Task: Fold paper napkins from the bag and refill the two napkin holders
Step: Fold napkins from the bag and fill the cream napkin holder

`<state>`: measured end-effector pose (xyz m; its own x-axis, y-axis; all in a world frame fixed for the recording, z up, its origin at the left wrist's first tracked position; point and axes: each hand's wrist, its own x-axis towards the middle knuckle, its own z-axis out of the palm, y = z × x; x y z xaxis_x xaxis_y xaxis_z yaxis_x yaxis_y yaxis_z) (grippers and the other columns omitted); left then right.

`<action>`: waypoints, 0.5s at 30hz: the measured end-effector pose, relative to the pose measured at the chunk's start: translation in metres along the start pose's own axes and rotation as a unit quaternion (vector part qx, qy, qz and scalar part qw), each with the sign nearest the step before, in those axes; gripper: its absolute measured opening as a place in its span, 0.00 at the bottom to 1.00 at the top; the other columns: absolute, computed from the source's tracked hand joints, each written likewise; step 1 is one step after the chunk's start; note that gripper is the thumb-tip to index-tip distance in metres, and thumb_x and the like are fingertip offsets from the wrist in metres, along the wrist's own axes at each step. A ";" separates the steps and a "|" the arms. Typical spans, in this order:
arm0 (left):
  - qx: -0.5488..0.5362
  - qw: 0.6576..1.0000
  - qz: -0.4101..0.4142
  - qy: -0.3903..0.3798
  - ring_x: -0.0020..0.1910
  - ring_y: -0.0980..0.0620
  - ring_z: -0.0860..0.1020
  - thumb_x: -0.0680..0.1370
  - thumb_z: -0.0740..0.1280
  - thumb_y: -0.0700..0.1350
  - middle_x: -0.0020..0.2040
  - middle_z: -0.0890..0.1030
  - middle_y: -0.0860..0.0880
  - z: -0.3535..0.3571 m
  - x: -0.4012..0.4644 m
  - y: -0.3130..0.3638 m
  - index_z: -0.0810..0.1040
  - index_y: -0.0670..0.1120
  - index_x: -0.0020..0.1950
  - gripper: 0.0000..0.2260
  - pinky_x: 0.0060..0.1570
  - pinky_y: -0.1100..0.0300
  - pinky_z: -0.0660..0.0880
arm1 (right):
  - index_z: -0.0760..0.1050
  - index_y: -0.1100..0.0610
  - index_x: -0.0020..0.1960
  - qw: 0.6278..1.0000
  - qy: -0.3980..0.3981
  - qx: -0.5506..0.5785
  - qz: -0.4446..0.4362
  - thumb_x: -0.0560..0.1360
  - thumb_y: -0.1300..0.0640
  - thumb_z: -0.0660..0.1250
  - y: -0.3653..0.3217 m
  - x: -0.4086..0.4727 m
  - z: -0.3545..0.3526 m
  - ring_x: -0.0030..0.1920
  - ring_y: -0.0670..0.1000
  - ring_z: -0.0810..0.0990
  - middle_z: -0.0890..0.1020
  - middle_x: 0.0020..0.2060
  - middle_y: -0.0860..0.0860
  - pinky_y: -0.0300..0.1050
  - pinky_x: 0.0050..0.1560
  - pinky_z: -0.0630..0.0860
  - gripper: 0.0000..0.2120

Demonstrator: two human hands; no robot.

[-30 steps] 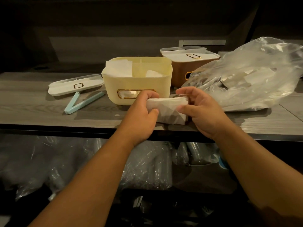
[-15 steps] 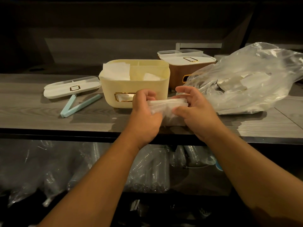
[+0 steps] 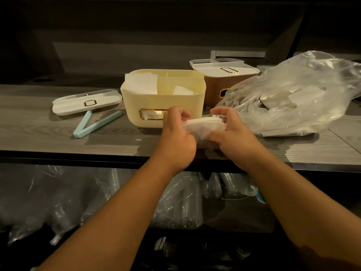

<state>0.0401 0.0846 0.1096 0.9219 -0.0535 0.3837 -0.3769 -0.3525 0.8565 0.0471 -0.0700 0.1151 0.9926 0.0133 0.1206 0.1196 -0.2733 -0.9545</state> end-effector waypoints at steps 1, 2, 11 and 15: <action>-0.005 1.000 -0.007 -0.004 0.54 0.54 0.70 0.74 0.62 0.29 0.60 0.66 0.49 -0.001 0.000 0.000 0.62 0.52 0.60 0.23 0.41 0.79 0.71 | 0.67 0.46 0.66 1.000 0.002 0.003 0.007 0.73 0.67 0.71 0.000 0.001 0.000 0.52 0.60 0.83 0.77 0.54 0.49 0.63 0.49 0.81 0.28; -0.010 1.000 -0.015 -0.007 0.54 0.55 0.70 0.75 0.62 0.29 0.60 0.65 0.50 -0.002 0.001 0.000 0.62 0.53 0.60 0.24 0.40 0.77 0.73 | 0.66 0.47 0.66 1.000 0.006 0.009 0.011 0.73 0.67 0.71 -0.001 0.001 -0.001 0.51 0.60 0.83 0.76 0.54 0.49 0.64 0.49 0.81 0.28; -0.002 1.000 -0.009 -0.030 0.59 0.54 0.71 0.78 0.66 0.36 0.62 0.66 0.51 0.001 -0.001 -0.003 0.61 0.53 0.64 0.22 0.50 0.68 0.74 | 0.64 0.46 0.67 0.999 -0.005 -0.044 -0.004 0.78 0.59 0.70 -0.007 -0.009 0.004 0.40 0.47 0.81 0.78 0.49 0.47 0.52 0.40 0.82 0.23; -0.027 0.999 -0.019 -0.006 0.54 0.53 0.74 0.79 0.63 0.34 0.58 0.69 0.53 -0.003 0.002 -0.005 0.64 0.55 0.61 0.19 0.43 0.66 0.76 | 0.65 0.45 0.67 0.999 0.012 -0.052 -0.009 0.76 0.60 0.71 -0.005 -0.009 0.002 0.39 0.48 0.82 0.77 0.49 0.47 0.47 0.38 0.83 0.25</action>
<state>0.0434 0.0888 0.1064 0.9364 -0.0521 0.3470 -0.3459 -0.3045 0.8875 0.0372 -0.0664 0.1181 0.9896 -0.0033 0.1440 0.1325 -0.3717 -0.9188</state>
